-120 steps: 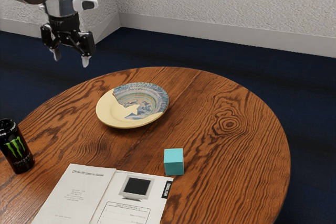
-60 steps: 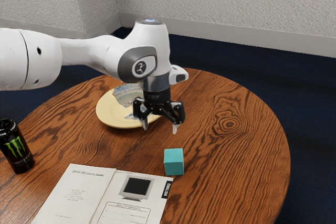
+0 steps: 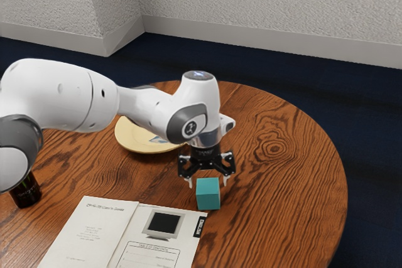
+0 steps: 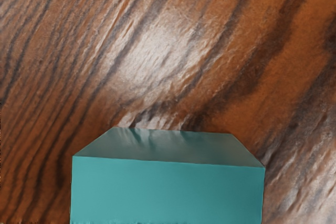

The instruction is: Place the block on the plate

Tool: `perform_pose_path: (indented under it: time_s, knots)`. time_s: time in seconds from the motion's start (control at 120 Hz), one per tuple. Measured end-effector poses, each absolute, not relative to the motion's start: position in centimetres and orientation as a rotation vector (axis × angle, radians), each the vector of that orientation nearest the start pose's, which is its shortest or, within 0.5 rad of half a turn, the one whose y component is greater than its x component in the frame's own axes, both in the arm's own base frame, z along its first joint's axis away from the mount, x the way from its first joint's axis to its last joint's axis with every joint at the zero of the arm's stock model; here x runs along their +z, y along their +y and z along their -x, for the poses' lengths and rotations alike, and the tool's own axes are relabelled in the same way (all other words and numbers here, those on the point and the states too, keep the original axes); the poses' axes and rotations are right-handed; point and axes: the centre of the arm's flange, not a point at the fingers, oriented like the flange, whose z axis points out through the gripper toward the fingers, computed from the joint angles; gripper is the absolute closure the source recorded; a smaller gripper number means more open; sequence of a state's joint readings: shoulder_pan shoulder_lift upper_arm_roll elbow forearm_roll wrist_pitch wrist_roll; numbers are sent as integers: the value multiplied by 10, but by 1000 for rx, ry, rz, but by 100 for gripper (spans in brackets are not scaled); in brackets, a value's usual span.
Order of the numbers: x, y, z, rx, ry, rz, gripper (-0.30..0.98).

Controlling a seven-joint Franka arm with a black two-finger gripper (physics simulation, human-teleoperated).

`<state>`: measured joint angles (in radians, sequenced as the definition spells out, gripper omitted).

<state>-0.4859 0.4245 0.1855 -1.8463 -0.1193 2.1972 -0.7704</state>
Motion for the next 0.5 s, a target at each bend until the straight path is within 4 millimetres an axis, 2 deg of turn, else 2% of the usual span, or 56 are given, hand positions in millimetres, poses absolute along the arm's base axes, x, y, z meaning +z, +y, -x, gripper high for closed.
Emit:
perform_pose_path:
  time_s: [0.175,0.5]
  knots:
    - [279,-194,-589,126,-911,2976,0]
    - [263,-198,-593,89,-1014,2946,0]
